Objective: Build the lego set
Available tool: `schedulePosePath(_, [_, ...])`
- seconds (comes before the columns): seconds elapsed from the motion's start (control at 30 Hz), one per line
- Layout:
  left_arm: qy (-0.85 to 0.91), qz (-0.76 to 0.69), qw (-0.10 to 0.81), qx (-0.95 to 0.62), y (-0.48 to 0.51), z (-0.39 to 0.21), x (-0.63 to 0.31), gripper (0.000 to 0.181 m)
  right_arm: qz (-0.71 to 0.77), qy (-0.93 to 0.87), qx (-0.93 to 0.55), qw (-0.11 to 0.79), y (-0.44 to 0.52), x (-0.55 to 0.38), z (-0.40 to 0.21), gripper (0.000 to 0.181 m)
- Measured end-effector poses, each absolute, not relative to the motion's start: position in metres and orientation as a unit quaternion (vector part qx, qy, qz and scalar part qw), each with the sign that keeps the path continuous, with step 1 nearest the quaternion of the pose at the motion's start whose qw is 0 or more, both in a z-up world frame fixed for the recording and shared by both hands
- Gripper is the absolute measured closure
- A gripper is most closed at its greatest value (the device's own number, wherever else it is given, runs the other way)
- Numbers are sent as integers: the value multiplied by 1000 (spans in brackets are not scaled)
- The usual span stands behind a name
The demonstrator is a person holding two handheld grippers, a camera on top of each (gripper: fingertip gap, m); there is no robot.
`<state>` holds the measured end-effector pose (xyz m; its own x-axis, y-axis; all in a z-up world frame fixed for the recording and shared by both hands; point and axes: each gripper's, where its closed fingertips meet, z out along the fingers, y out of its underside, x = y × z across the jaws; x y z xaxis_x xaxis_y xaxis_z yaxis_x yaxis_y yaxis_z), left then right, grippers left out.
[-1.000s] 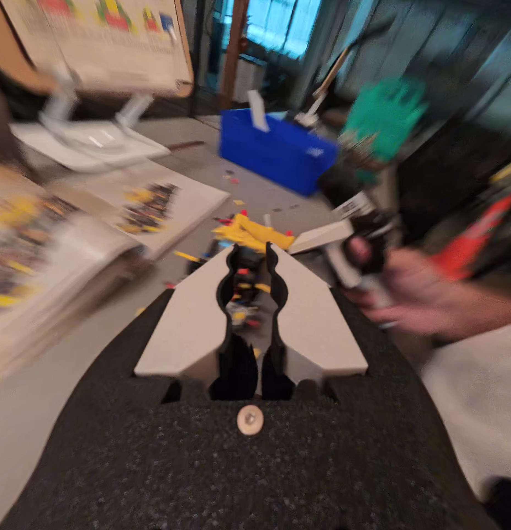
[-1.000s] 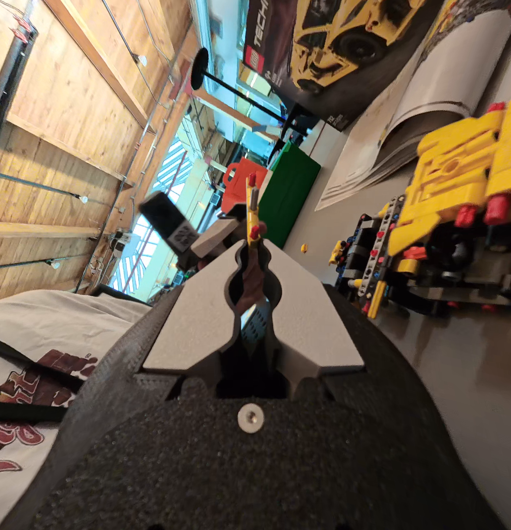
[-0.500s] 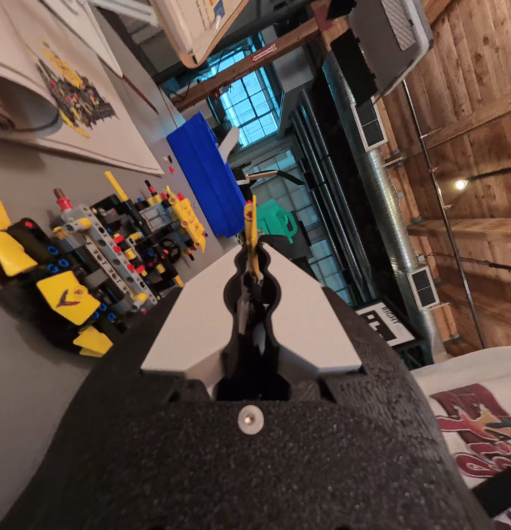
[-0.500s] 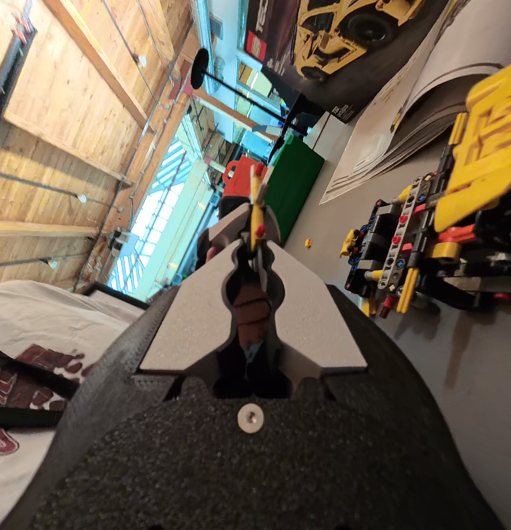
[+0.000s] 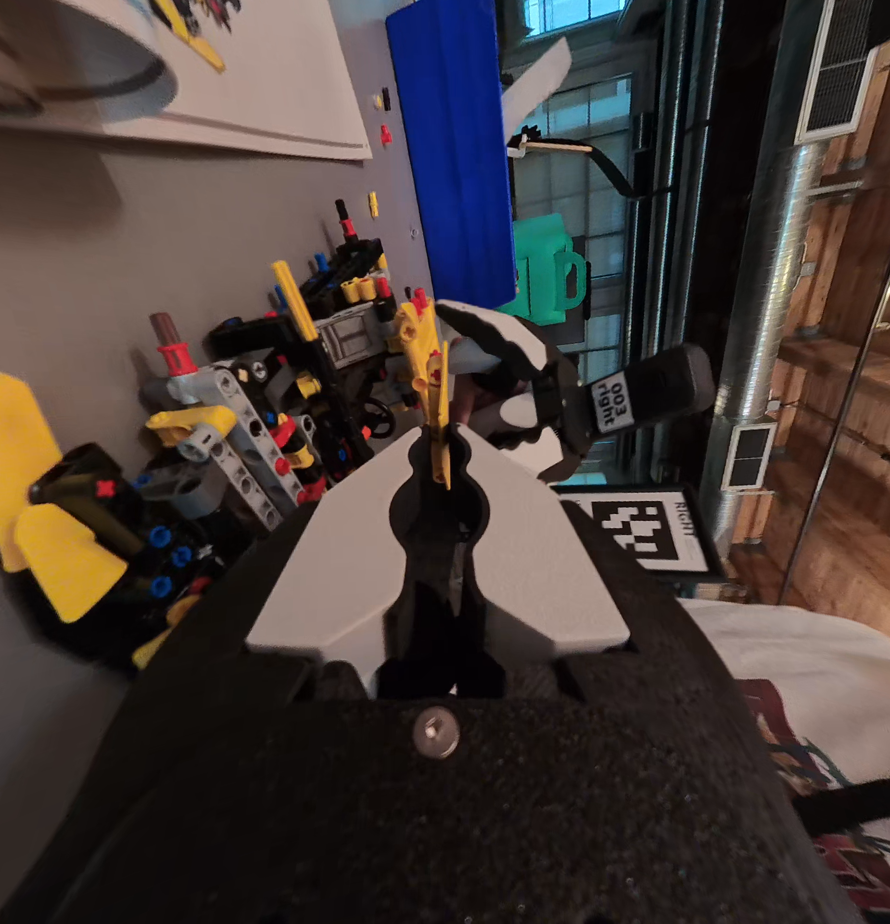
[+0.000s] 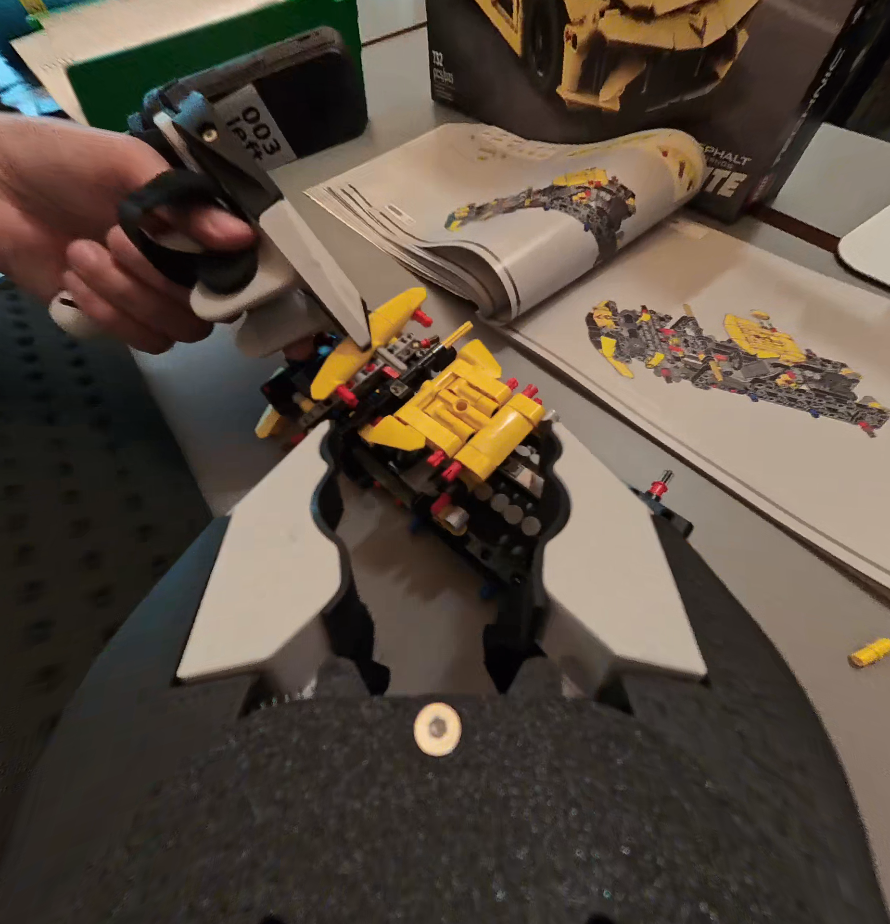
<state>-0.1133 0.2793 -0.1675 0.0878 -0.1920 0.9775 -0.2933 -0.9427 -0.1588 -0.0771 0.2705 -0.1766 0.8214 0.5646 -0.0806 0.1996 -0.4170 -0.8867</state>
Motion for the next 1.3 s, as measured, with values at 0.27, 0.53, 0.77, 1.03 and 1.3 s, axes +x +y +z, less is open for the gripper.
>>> schedulePosePath(0.27, [-114,671,97,726,277,-171,-104,175,237,-195,-801,514,274,-83,-178,97])
schedulePosePath(0.53, [-91,678,106,722,282,-167,-102,175,241,-182,-791,532,277,-75,-169,112])
schedulePosePath(0.77, [-141,742,103,647,271,-129,-111,175,345,-215,-762,505,268,-106,-131,139])
schedulePosePath(1.03, [-249,756,32,605,258,-103,-129,174,499,-165,-719,455,260,-133,-113,180])
schedulePosePath(1.3, [-308,719,-30,622,253,-115,-137,171,587,-69,-700,401,260,-142,-115,178])
